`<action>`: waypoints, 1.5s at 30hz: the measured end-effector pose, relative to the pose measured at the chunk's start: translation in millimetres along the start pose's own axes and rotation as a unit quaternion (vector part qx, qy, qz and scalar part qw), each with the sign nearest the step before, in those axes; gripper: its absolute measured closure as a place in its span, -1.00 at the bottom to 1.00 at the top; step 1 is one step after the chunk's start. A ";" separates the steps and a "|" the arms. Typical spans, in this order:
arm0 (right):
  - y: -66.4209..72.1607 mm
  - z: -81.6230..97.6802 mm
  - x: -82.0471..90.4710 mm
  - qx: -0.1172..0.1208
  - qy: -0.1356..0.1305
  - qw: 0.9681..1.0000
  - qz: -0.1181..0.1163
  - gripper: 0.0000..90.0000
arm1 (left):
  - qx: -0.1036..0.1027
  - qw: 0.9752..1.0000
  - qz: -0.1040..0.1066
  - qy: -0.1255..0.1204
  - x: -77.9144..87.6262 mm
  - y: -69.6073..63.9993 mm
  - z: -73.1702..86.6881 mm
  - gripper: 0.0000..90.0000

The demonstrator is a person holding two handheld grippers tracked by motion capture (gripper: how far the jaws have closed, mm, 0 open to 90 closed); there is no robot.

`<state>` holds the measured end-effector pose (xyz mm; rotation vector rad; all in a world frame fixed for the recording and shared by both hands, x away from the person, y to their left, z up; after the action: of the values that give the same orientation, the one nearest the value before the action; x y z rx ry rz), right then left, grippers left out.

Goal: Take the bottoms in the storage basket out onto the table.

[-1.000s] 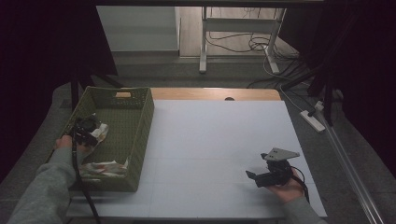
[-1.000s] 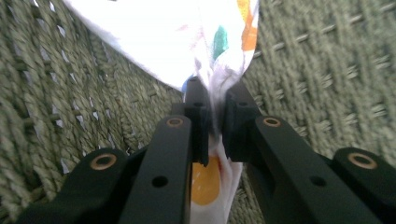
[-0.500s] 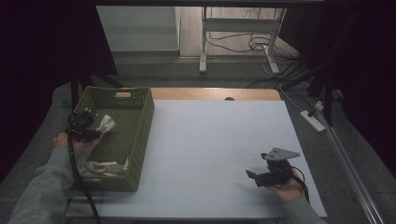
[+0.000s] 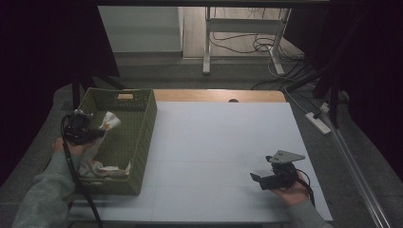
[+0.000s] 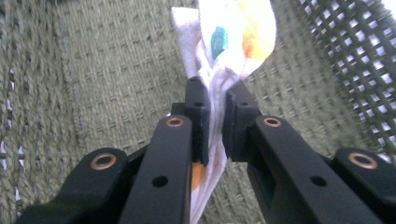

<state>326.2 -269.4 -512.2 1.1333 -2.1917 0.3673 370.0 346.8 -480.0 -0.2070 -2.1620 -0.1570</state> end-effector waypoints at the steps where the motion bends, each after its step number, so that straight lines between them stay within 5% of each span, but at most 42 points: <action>1: 0.0 0.0 0.1 0.000 0.000 1.000 0.000 -0.80 | -0.001 1.000 0.005 -0.006 2.0 -1.5 0.0 0.82; 5: 0.2 0.0 0.2 0.000 0.000 1.000 0.000 -0.80 | 0.011 0.999 0.021 -0.038 10.9 -6.7 1.4 0.82; 17: 0.5 0.1 -0.6 -0.001 0.000 1.000 0.000 -0.80 | 0.024 0.995 0.043 -0.082 22.3 -11.9 1.1 0.82; 27: 1.2 0.0 -0.4 0.000 -0.001 1.000 -0.002 -0.80 | 0.041 0.988 0.077 -0.129 38.8 -20.8 -7.2 0.82; 45: 0.9 0.5 -1.7 -0.002 0.002 1.000 -0.003 -0.80 | 0.061 0.975 0.103 -0.188 55.4 -31.9 -17.3 0.82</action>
<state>326.0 -268.1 -513.6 1.1343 -2.1845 0.3618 346.5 317.2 -425.6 -0.4161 -2.4974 0.1472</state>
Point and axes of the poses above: each handheld gripper's, and its own axes: x roughly backward along the jaws, z roughly out of its underside, y roughly to its left, the point moved 3 cm from there along -x, roughly forward along the jaws, and after that the axes turned 8 degrees about -z, right-handed, at the moved point
